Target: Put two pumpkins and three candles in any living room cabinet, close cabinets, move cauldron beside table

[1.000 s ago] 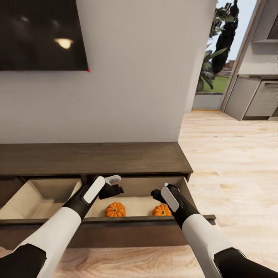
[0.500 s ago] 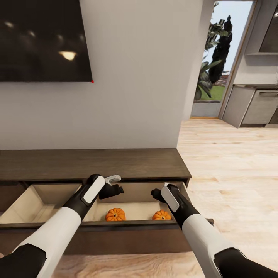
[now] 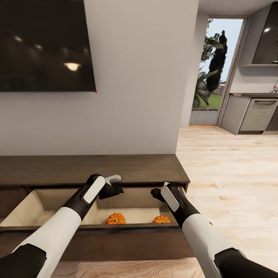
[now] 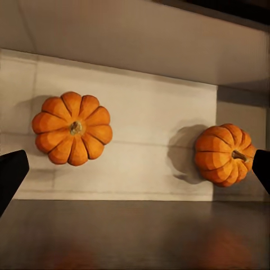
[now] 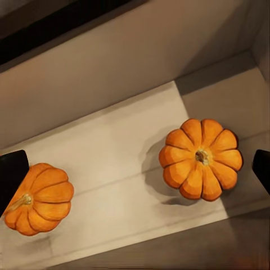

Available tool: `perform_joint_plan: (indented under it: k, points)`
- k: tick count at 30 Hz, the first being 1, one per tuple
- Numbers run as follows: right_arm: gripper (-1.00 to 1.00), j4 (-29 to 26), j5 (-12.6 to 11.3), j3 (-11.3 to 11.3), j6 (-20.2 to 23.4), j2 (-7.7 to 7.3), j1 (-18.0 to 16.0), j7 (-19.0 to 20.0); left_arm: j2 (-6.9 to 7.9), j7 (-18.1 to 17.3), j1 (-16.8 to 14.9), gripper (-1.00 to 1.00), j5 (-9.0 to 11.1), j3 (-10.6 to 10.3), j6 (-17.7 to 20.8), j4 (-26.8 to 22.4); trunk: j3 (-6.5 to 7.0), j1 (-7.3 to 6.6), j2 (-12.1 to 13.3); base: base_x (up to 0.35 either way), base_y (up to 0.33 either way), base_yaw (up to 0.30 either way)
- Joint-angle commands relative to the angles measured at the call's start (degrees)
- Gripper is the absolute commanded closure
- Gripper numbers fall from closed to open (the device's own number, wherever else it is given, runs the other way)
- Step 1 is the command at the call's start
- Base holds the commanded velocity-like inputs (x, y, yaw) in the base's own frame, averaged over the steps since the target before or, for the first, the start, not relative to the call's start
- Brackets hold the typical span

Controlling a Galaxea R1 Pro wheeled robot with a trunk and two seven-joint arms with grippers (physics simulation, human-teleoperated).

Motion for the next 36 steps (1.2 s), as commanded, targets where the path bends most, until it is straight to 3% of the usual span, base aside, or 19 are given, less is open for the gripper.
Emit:
perform_joint_plan:
  k: [1,10,22,36]
  points:
    - [-1.0,-0.09,-0.53,0.26,0.09,-0.04,-0.02,-0.52,0.02,0.59,-0.04,-1.0,0.59,-0.13,0.04,-0.06,0.17,-0.04,-0.01,-0.089,0.0,0.0]
    - [-1.0,-0.13,-0.56,0.27,0.03,-0.04,-0.01,-0.44,0.03,0.59,-0.04,-1.0,0.59,-0.13,0.04,-0.15,2.16,-0.28,0.11,-0.049,0.0,0.0]
    - [-1.0,-0.12,-0.56,0.27,0.01,-0.02,-0.04,-0.43,0.03,0.59,-0.04,-1.0,0.59,-0.13,0.04,-0.17,4.92,-0.59,0.27,-0.25,0.0,-0.01]
    - [-1.0,-0.11,-0.56,0.27,0.01,-0.04,-0.01,-0.43,0.03,0.66,-0.04,-1.0,0.59,-0.13,0.04,-0.18,8.41,-0.95,0.46,-0.029,0.0,-0.046]
